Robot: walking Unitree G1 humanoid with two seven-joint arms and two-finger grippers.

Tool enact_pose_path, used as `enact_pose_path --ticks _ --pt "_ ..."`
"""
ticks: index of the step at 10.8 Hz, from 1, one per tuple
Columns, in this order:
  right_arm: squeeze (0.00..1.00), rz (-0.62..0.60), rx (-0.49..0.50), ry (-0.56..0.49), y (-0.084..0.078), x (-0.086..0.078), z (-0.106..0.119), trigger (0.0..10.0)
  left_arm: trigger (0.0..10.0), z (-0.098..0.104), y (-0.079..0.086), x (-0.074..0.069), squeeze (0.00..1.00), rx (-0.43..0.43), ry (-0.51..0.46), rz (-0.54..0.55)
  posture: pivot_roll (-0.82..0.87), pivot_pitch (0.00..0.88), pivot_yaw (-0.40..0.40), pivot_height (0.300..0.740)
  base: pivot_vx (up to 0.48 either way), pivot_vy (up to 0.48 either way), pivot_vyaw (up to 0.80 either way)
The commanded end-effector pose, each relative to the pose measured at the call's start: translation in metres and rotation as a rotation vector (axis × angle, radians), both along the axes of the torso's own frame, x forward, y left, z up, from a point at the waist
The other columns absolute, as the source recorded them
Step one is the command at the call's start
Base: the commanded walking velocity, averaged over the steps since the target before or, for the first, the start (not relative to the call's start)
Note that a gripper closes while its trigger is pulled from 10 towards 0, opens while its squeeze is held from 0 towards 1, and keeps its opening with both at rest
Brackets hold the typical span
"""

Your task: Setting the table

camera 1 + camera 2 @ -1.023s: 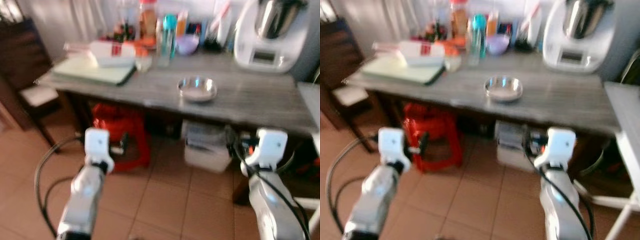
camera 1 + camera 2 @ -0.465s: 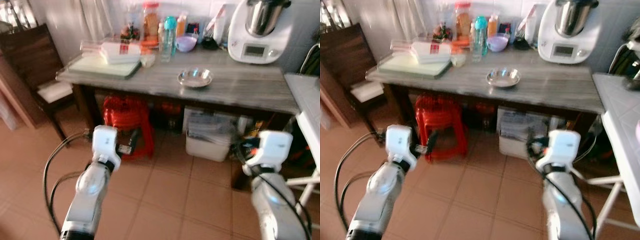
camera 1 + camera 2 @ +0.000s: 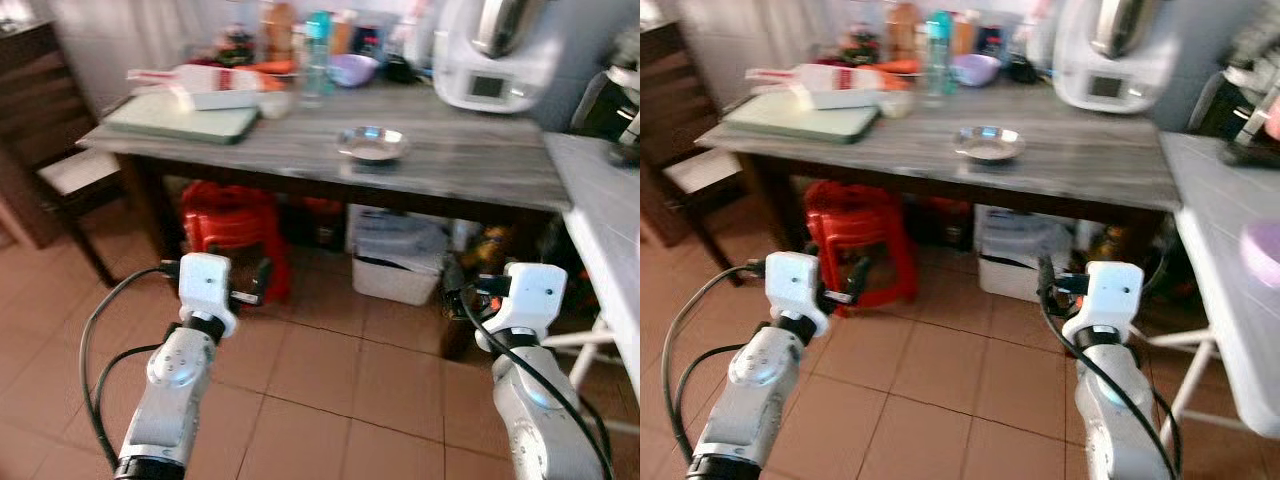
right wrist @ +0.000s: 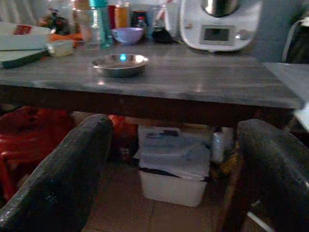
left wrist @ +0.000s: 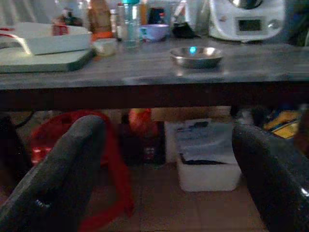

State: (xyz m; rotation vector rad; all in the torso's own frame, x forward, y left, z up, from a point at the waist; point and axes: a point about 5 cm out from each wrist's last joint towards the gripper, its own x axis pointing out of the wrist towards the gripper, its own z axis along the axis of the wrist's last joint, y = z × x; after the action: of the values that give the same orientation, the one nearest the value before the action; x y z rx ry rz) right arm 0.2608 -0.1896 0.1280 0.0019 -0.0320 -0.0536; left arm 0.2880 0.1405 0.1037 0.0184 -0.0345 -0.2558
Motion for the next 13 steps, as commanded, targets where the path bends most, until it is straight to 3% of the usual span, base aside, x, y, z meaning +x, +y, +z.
enact_pose_path --ticks 1,10,13 --pt "0.00 0.003 -0.002 -0.010 0.0020 0.0011 0.0024 10.0 10.0 0.0013 0.0037 0.0009 0.00 0.019 -0.003 0.003 -0.02 0.000 0.001 0.740 0.000 -0.247 0.00" --pt "0.00 -0.009 -0.006 -0.020 0.0019 0.0057 0.0069 10.0 10.0 0.0013 -0.0009 0.0038 0.00 0.016 0.001 -0.013 -0.02 0.000 0.004 0.740 0.000 -0.249 0.00" --pt "0.00 -0.034 0.093 -0.054 0.0001 0.0025 0.0111 10.0 10.0 0.0011 -0.0007 0.0036 0.00 0.011 0.000 -0.009 -0.02 0.000 0.002 0.740 0.000 -0.252 0.00"
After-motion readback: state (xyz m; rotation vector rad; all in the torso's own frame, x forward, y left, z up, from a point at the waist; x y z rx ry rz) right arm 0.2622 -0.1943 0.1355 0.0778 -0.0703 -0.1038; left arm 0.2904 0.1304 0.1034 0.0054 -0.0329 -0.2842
